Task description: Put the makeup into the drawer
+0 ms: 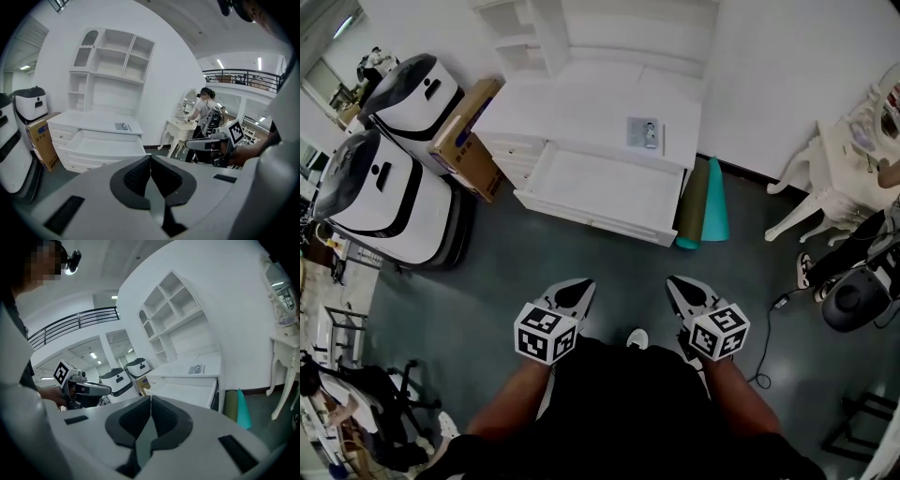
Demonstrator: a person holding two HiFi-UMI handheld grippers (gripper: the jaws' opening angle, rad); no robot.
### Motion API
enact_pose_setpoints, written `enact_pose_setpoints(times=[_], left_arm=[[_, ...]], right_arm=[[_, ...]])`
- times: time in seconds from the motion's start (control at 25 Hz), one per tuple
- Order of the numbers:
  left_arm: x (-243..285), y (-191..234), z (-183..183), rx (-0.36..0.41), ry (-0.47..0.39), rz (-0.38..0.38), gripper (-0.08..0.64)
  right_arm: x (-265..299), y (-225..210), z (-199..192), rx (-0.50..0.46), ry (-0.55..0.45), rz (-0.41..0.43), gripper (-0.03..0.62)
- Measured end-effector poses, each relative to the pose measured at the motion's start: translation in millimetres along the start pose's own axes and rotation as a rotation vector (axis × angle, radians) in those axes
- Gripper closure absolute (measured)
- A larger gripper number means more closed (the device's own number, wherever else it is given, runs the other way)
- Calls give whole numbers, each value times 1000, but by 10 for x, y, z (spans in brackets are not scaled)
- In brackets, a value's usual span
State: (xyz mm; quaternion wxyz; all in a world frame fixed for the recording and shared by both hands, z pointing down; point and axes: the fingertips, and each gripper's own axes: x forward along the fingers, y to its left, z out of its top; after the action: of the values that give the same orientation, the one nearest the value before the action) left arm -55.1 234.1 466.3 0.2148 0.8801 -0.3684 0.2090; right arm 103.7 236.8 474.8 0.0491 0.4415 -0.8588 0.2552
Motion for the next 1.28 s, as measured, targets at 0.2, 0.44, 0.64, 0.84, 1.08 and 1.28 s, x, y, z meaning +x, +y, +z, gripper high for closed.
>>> enact_pose_setpoints(times=[0.2,0.44,0.64,0.84,1.08,1.28], left_arm=[[143,-72,40,10,29,-11,549],[248,-11,86,22,51,-8,549],[467,12,159,-6,55,-45,549],[684,-43,292,58,61,-78,549],[820,33,402,77,63,-98,549],[968,204,457,61,71,-116,549]], right_arm=[[-52,-171,-79,39,8,-14,565],[-13,-295,-81,59,1,-25,565],[-10,-394,-79,62,0,-45,565],[-38,-516,-78,68,-1,-75,565],[66,-620,-28,70,10,-96,565],[241,-689,115,50,19,-111,565]])
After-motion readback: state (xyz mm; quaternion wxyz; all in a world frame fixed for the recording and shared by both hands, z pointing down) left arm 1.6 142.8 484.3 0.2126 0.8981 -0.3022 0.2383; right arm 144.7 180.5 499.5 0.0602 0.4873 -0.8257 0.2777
